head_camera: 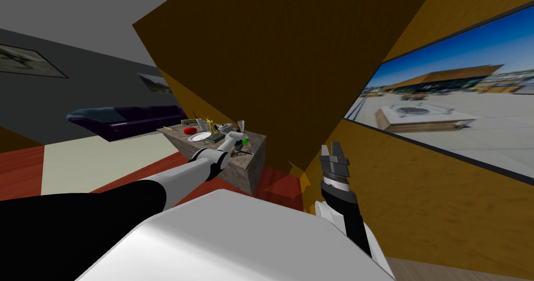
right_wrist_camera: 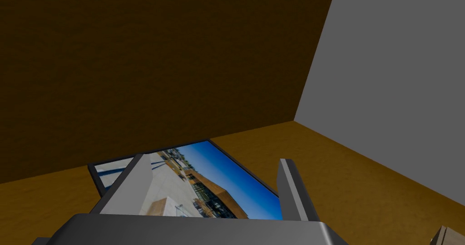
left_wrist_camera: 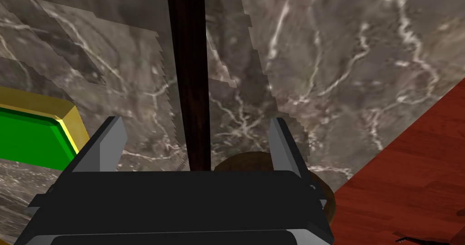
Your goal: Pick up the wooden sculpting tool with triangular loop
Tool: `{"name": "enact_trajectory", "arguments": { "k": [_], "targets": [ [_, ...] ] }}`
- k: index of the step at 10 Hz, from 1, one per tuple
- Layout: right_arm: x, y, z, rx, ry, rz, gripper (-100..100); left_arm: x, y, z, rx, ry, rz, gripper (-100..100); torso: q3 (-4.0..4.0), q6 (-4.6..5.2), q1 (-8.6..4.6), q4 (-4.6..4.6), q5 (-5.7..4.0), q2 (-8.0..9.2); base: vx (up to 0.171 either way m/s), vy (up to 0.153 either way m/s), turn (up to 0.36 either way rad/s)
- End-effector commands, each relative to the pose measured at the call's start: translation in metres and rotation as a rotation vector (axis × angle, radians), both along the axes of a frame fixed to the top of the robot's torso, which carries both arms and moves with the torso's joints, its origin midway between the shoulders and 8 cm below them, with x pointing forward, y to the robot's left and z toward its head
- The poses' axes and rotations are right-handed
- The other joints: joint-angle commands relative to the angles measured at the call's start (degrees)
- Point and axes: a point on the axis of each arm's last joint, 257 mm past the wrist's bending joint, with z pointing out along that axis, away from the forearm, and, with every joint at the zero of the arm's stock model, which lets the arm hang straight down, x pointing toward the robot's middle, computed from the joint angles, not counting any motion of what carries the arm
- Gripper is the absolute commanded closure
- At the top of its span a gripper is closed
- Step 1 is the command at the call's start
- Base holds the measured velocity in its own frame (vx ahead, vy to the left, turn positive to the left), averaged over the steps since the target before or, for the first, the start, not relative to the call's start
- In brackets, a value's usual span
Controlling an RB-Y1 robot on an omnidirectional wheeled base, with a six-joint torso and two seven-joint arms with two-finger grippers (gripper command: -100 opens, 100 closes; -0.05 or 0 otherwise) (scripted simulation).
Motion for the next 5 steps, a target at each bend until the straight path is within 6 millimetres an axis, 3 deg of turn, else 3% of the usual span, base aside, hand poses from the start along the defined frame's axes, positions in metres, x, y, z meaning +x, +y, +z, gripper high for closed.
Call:
{"name": "enact_trajectory", "arguments": {
  "k": [1, 5],
  "targets": [
    [0.0000, 0.0000, 0.0000, 0.000, 0.000, 0.000, 0, 0.0000, 0.0000, 0.0000, 0.000, 0.000, 0.000, 100, 0.00, 0.00, 0.00, 0.00, 0.00, 0.00, 0.000, 0.000, 0.000],
    [0.0000, 0.0000, 0.0000, 0.000, 0.000, 0.000, 0, 0.0007, 0.0001, 0.0006, 0.001, -0.002, -0.001, 100, 0.00, -0.01, -0.01, -0.02, 0.01, 0.01, 0.000, 0.000, 0.000]
  ]
}}
